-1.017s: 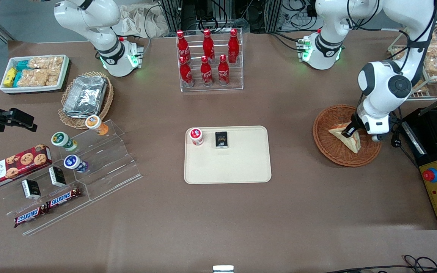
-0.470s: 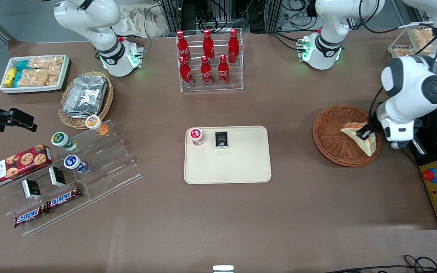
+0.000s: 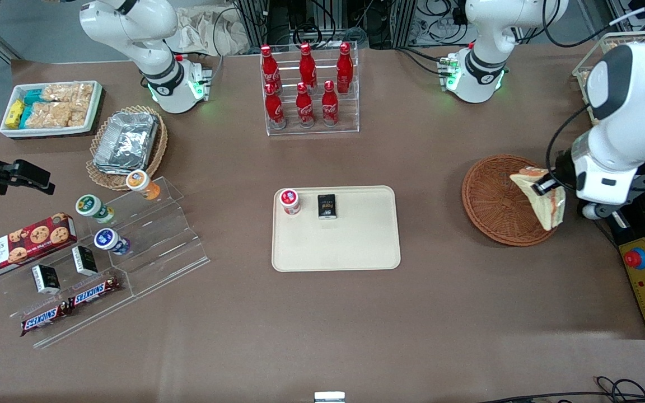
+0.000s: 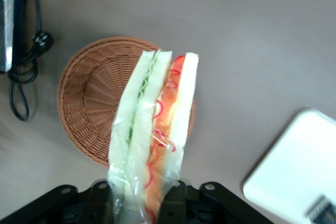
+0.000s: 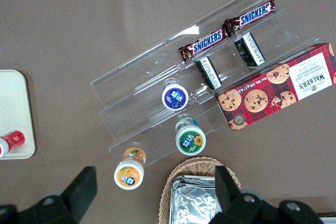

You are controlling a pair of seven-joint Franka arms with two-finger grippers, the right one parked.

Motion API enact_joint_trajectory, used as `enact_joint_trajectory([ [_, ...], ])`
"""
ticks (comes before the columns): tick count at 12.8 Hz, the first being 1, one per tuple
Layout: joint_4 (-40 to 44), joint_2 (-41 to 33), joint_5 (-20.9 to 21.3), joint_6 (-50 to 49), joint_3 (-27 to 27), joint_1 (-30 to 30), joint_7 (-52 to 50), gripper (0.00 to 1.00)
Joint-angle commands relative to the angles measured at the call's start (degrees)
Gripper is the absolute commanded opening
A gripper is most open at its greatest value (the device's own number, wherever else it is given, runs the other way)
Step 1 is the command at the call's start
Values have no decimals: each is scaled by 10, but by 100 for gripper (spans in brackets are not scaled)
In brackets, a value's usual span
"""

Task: Place sandwich from basket to tray
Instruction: 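Lift the sandwich up out of the basket with the left gripper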

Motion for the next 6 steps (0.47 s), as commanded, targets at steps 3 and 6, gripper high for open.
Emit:
enact_joint_trajectory([
  [3,84,45,-2,-49,-122,-5,6,0],
  [6,83,93,-1,-12,-174,-8,3,0],
])
